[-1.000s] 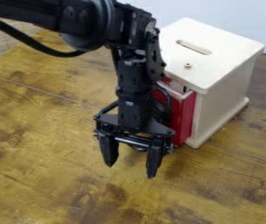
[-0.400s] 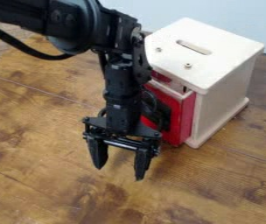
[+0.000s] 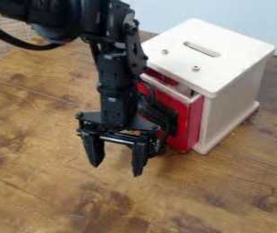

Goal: Close the drawer

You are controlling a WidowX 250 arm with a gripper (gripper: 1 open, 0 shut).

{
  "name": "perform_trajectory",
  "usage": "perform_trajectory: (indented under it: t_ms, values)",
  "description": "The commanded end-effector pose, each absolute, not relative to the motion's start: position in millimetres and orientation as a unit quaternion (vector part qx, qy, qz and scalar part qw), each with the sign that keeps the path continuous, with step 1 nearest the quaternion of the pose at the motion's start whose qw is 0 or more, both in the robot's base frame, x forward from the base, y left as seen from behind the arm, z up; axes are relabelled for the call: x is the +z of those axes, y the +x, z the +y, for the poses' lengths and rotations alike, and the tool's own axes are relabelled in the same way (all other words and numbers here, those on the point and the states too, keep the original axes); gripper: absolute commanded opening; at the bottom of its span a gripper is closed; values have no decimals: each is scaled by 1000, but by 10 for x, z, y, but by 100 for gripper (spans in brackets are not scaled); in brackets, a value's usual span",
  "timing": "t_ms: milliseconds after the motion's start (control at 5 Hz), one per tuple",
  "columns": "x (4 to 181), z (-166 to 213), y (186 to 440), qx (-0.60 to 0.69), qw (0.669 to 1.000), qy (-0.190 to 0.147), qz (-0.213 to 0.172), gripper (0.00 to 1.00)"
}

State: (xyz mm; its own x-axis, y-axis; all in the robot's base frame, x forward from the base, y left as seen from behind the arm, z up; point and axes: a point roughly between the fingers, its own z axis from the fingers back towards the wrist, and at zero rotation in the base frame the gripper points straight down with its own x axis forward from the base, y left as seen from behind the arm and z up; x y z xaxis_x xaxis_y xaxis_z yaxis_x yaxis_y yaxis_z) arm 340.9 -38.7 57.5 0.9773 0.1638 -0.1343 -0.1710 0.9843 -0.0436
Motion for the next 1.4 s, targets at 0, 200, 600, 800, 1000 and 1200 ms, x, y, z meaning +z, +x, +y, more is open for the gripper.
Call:
perform_trajectory:
  t_ms: [0,200,600,800,1000,1200]
  values:
    - [852,-477,3563,84,996,-35,23,100]
    - [852,-528,3615,88,995,-34,21,100]
    - [853,-516,3565,43,998,-32,20,100]
    - [775,-427,3603,36,999,-31,19,100]
    - [695,-337,3641,30,999,-30,19,100]
    - [645,-299,3676,39,999,-29,14,100]
